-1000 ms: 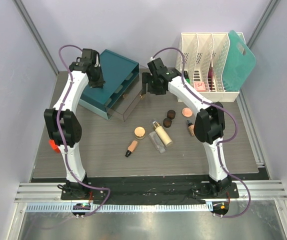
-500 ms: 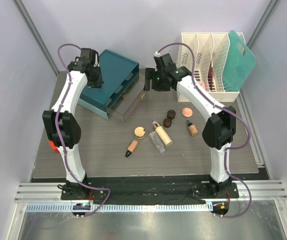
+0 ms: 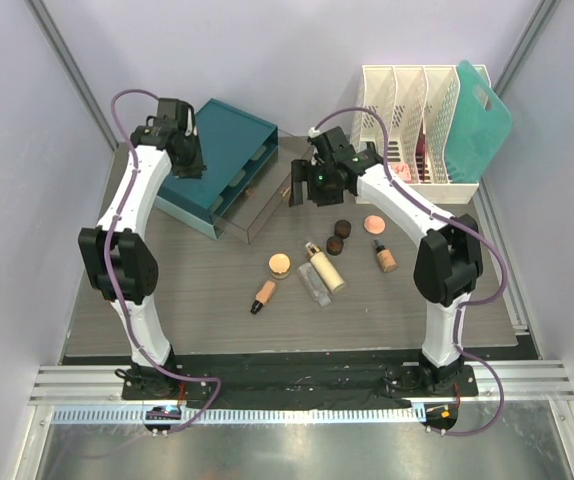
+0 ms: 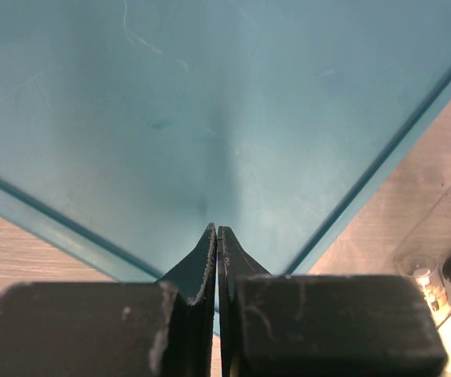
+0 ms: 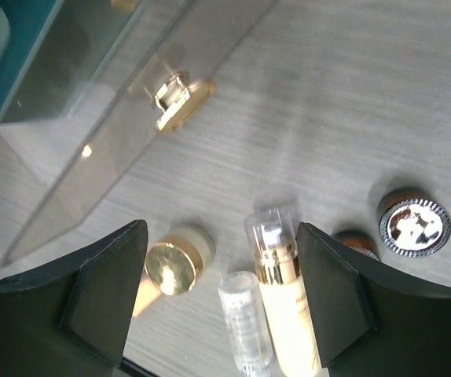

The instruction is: Organize the makeup

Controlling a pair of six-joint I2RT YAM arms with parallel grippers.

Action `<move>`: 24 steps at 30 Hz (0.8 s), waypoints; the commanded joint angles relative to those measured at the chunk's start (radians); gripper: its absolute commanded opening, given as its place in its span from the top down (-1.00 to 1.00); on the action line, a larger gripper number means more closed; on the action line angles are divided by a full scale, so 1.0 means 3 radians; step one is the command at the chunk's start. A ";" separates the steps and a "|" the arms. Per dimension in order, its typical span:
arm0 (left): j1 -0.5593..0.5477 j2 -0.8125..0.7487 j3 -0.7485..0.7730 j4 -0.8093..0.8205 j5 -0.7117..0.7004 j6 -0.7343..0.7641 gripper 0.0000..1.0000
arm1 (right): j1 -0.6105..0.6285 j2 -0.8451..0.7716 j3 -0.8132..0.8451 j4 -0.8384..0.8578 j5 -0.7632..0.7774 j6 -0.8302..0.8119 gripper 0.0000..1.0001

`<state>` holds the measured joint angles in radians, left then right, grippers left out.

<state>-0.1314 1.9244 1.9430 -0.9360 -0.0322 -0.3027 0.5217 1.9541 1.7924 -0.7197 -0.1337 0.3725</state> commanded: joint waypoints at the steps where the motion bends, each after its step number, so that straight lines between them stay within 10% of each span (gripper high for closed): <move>1: 0.0009 -0.0243 -0.0100 0.0062 0.0077 0.0073 1.00 | 0.0005 -0.0291 -0.0273 0.0052 -0.0168 0.0042 -0.62; 24: 0.0009 -0.0253 -0.0382 0.0072 0.0087 0.0109 1.00 | 0.0327 0.0036 -0.0871 -0.0086 0.0430 -0.0286 -0.33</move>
<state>-0.1307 1.8874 1.8397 -0.9230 -0.0216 -0.2844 0.6231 1.9362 1.5364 -0.7387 -0.0753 0.2989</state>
